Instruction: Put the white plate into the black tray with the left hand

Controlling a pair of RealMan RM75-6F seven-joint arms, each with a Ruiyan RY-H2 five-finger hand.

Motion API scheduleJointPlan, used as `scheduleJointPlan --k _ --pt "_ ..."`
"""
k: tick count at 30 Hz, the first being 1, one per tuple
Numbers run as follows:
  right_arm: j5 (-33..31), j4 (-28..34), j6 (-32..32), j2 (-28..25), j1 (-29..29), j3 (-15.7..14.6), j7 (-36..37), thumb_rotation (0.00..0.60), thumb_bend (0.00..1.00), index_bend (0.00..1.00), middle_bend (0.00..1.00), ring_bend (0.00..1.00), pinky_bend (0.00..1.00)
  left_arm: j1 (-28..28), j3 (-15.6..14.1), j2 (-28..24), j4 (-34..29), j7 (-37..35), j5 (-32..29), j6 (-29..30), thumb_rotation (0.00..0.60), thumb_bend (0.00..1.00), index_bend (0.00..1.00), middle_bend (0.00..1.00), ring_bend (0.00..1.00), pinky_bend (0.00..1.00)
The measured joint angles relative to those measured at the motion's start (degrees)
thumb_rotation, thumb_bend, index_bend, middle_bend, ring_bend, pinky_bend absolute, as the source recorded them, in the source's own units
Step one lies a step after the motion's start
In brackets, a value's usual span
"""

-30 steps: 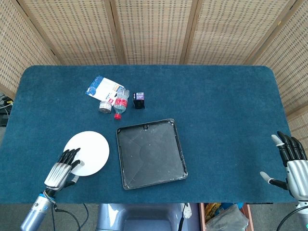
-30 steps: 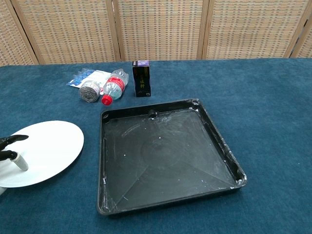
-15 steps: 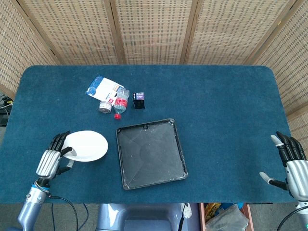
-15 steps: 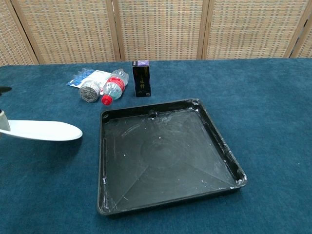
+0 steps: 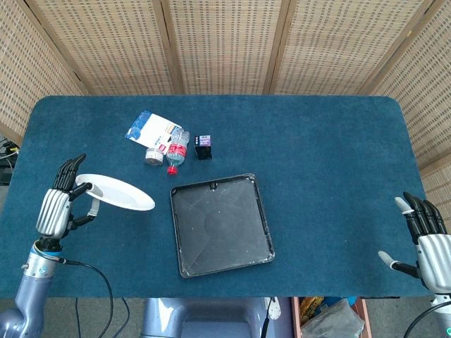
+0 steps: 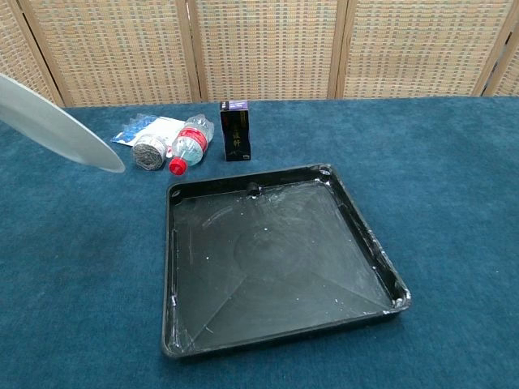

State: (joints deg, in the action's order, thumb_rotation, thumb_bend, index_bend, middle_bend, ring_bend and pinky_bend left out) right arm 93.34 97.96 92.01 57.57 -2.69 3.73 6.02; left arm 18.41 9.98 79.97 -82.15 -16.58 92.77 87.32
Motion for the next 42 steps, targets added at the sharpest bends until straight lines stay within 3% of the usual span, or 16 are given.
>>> scheduleJointPlan --k 7,13,24,32,34,36,37,39,42 --pt "-0.3 -0.1 -0.5 0.2 -0.2 0.1 -0.5 0.600 0.00 0.00 0.00 0.00 0.00 4.4 1.3 -1.1 -6.1 5.1 4.8 -0.1 0.600 0.53 0.76 0.00 0.00 0.00" --pt "-0.5 -0.2 -1.2 0.8 -0.5 0.0 -2.0 0.600 0.00 0.00 0.00 0.00 0.00 10.8 0.5 3.8 -6.6 10.4 9.0 -6.3 0.600 0.53 0.76 0.00 0.00 0.00" --pt "-2.4 -0.6 -3.3 1.9 -1.4 0.5 -4.2 0.600 0.00 0.00 0.00 0.00 0.00 19.8 0.1 18.1 4.1 15.2 8.2 -16.0 0.600 0.53 0.77 0.00 0.00 0.00" --pt "-3.4 -0.6 -3.8 2.3 -1.5 0.6 -5.1 0.600 0.00 0.00 0.00 0.00 0.00 23.6 0.3 24.8 14.2 14.1 6.7 -17.4 0.600 0.49 0.75 0.00 0.00 0.00" --pt "-3.5 -0.7 -3.7 2.3 -1.5 0.6 -5.0 0.600 0.00 0.00 0.00 0.00 0.00 23.9 -0.8 25.4 15.5 13.6 6.6 -17.5 0.600 0.35 0.68 0.00 0.00 0.00" --pt "-3.5 -0.7 -3.6 2.2 -1.4 0.6 -4.8 0.600 0.00 0.00 0.00 0.00 0.00 23.7 -2.3 24.7 15.3 13.6 6.4 -18.0 0.600 0.10 0.46 0.00 0.00 0.00" --pt "-3.5 -0.7 -3.6 2.1 -1.4 0.6 -4.6 0.600 0.00 0.00 0.00 0.00 0.00 23.6 -2.7 24.1 14.7 13.8 6.2 -18.4 0.600 0.05 0.37 0.00 0.00 0.00" --pt "-3.4 -0.6 -3.4 2.1 -1.3 0.6 -4.4 0.600 0.00 0.00 0.00 0.00 0.00 23.3 -3.6 22.0 12.5 14.7 5.4 -19.8 0.600 0.00 0.11 0.00 0.00 0.00" --pt "-3.2 -0.6 -3.4 2.0 -1.3 0.5 -4.4 0.600 0.00 0.00 0.00 0.00 0.00 22.9 -4.5 18.0 7.8 17.4 3.5 -22.7 0.600 0.00 0.00 0.00 0.00 0.00"
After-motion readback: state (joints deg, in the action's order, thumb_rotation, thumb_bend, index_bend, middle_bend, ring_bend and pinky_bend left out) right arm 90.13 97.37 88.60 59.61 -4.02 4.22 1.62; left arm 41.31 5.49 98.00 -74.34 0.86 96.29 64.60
